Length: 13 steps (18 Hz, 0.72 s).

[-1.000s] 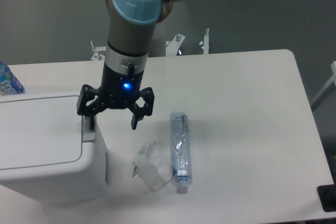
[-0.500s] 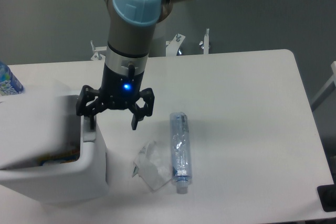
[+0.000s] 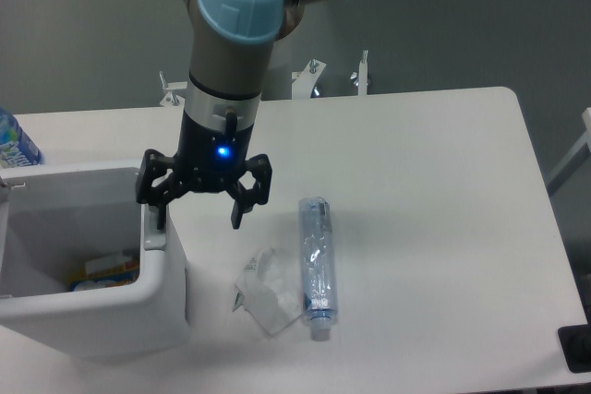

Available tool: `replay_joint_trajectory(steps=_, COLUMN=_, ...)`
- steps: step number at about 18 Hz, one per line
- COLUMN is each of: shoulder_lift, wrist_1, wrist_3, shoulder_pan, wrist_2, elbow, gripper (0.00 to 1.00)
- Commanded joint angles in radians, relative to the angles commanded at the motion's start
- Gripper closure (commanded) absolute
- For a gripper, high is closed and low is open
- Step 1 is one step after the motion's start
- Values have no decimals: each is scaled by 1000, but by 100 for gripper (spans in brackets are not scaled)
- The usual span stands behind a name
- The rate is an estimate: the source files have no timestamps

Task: Open the trash can
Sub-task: 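Raise the gripper away from the opened bin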

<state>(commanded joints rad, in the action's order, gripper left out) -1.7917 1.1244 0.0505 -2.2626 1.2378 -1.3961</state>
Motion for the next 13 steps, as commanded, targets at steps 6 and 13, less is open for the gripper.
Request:
replay_joint_trajectory(steps=6, shoulder_lift=-3, wrist_1=6, wrist_3=120, shoulder_pan=-23, wrist_2=187, elbow=77, gripper=0)
replay_joint_trajectory(steps=13, shoulder_lift=8, wrist_1=99, wrist_3=354, shoulder_pan=-118, wrist_2=305, elbow=54, gripper=0)
